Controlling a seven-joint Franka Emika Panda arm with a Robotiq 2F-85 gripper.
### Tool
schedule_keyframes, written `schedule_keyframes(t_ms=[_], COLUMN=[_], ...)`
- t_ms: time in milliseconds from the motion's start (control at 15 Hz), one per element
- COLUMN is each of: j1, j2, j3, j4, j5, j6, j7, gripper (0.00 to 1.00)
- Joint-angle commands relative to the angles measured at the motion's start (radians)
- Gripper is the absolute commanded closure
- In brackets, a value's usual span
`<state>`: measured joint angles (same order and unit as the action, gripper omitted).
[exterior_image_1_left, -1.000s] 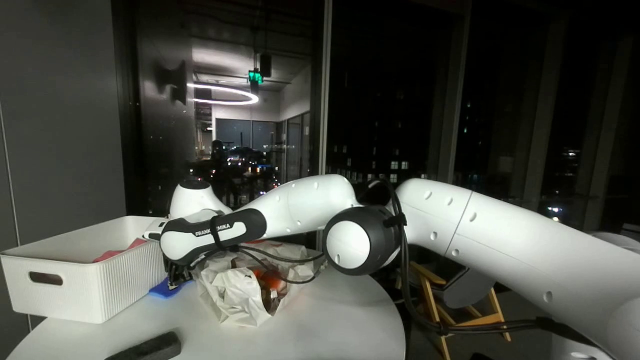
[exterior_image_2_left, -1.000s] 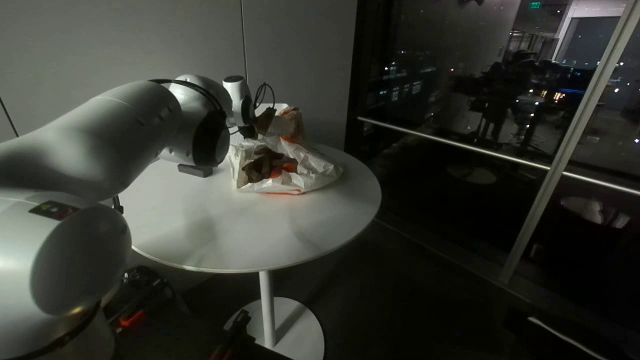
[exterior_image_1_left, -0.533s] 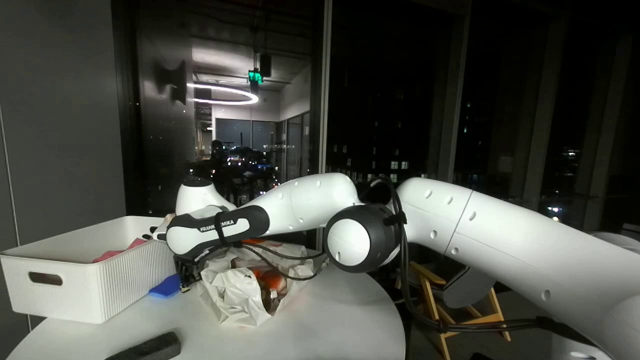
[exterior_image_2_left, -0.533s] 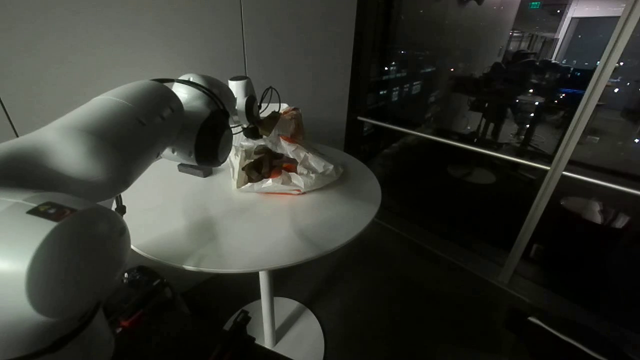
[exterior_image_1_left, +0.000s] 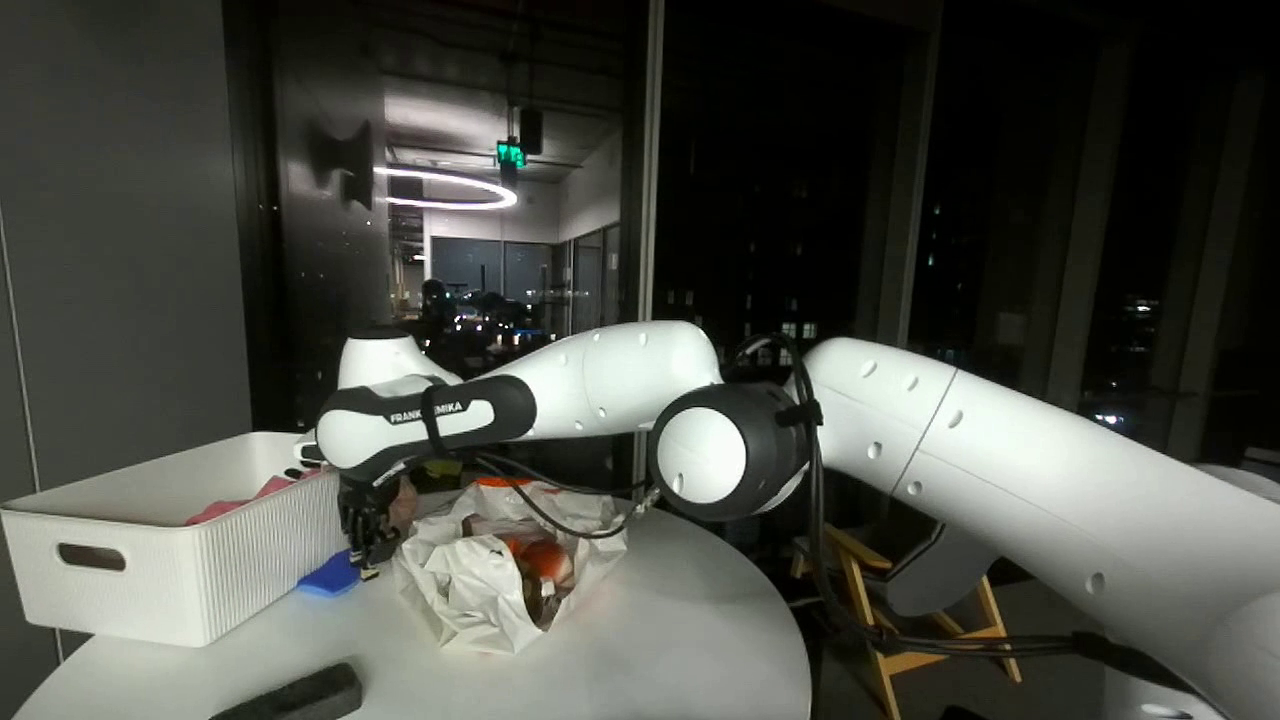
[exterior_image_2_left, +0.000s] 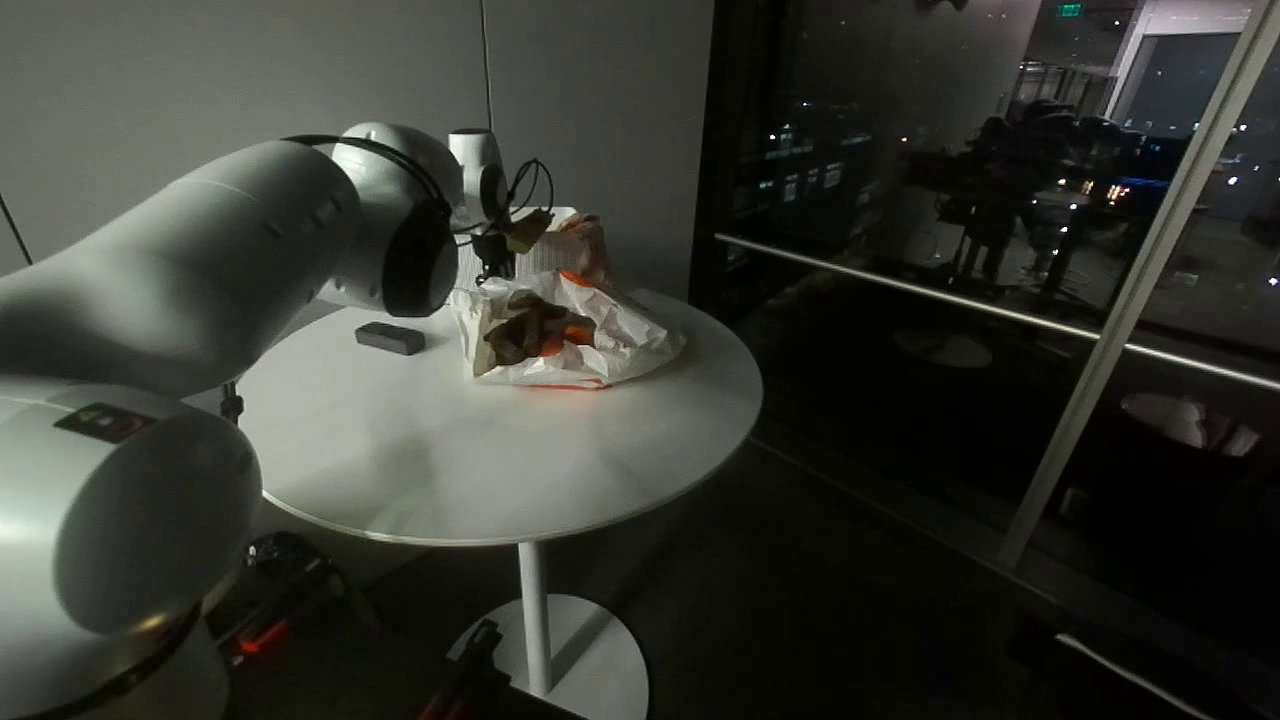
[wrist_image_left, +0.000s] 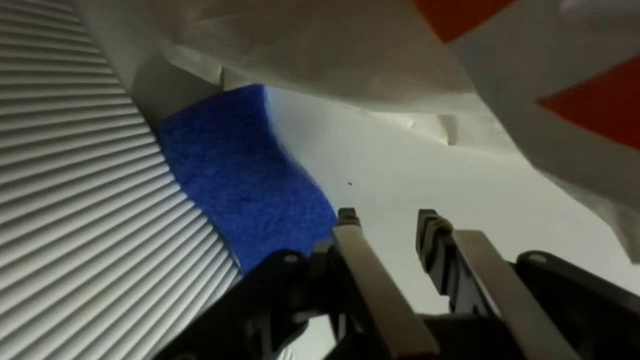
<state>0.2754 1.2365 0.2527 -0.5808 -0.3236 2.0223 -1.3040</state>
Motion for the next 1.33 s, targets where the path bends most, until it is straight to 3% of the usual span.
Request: schedule_keyframes(t_ms=[0, 267, 467, 600, 667, 1267], j1=[-0.006, -0.009, -0.009, 0.006, 0.009, 0.001], j2=[-0.091, -0.114, -0.127, -0.157, -0.090, -0.082], j3=[0.043, 0.116, 0.148, 0.132, 0.139, 0.154], j4=[-0.059, -0.109, -0.175, -0.237, -0.146, -0.193], j5=[0.034, 0.109, 0.156, 0.118, 0.128, 0.162], j6=[-0.086, -0.214, -0.253, -0.191, -0.226, -0.231], j7=[0.015, 0.065, 0.128, 0.157, 0.118, 0.150], gripper=[0.31, 0.01, 0.00, 0.00, 0.00, 0.00])
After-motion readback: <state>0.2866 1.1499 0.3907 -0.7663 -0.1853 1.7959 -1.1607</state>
